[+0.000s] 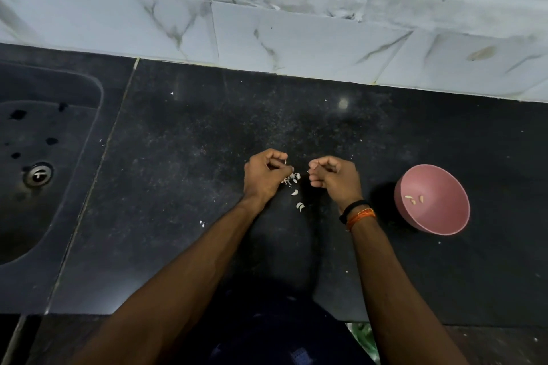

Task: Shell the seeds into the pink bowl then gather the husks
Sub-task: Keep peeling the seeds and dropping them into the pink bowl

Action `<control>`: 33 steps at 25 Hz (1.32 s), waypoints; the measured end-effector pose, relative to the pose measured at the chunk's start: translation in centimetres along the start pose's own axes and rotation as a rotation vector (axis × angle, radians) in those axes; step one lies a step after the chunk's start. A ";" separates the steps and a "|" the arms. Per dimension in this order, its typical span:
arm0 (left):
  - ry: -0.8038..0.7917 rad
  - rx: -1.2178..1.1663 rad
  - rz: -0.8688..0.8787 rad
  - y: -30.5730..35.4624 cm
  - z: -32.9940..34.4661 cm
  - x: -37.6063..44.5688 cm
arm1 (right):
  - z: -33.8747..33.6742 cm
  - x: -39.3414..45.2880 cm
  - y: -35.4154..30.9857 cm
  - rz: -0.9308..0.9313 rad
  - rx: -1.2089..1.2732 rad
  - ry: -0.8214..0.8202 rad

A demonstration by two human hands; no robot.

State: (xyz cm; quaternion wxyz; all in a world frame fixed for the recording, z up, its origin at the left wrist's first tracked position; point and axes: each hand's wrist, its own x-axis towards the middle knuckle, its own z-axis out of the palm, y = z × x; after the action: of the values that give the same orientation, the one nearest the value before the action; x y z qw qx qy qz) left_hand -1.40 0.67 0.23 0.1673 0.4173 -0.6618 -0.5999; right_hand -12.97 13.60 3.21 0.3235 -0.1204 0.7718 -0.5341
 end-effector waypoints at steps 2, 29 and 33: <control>-0.043 0.038 0.018 0.7 0.4 0.2 | -0.7 -0.2 0.2 -0.010 0.025 0.037; -0.580 0.285 0.200 9.5 16.4 -1.5 | -15.5 -4.4 3.1 0.179 -0.517 0.622; -0.565 0.262 0.165 9.3 16.0 -1.3 | -15.4 -4.3 2.8 0.168 -0.540 0.651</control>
State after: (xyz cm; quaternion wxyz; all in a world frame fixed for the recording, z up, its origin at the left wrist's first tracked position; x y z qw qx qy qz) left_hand -15.45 11.46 5.69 -0.0303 0.1974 -0.7852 -0.5861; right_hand -18.92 28.53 5.63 0.0625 0.0372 0.9528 -0.2948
